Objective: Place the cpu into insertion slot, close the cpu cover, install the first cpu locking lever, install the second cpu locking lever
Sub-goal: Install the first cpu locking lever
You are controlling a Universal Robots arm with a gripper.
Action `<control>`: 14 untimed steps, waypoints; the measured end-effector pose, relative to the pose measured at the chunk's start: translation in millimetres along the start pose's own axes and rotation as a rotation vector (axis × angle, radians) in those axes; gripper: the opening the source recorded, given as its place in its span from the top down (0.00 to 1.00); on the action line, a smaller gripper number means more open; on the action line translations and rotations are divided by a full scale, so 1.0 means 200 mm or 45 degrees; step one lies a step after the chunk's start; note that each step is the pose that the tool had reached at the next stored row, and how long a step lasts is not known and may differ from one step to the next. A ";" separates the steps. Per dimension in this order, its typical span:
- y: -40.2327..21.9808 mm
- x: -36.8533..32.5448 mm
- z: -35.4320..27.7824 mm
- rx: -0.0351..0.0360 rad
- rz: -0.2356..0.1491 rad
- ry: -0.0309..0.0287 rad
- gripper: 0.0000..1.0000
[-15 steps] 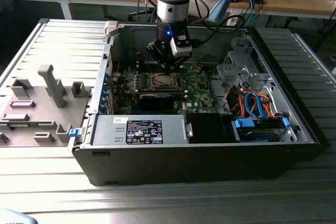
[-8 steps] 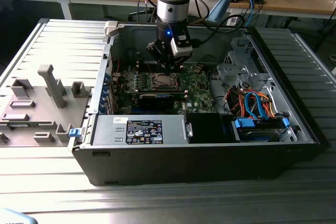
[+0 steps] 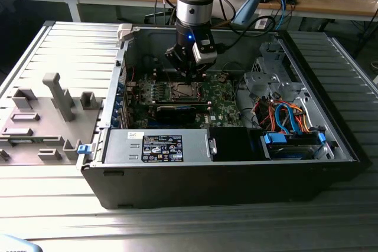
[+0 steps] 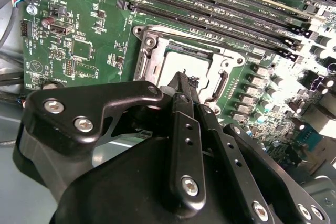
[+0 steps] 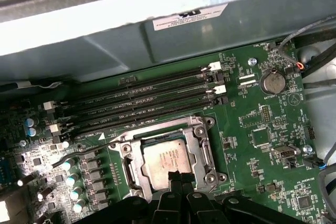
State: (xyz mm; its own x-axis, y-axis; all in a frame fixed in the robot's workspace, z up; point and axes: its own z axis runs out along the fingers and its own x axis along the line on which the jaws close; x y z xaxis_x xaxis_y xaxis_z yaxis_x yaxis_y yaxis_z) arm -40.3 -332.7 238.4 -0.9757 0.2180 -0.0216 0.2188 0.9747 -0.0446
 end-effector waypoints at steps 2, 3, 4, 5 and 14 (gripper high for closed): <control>0.000 0.000 0.000 -0.0002 -0.010 -0.0004 0.89; 0.000 0.000 0.000 -0.0003 -0.016 -0.0007 0.89; 0.000 0.000 0.000 -0.0004 -0.020 -0.0008 0.89; 0.000 0.000 0.000 -0.0005 -0.023 -0.0009 0.89; 0.000 0.000 0.000 -0.0011 -0.053 -0.0024 0.89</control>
State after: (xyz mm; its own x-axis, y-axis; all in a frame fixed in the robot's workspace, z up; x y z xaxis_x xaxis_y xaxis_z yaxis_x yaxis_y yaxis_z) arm -40.3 -332.7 238.4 -0.9840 0.1769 -0.0216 0.1777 0.9831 -0.0446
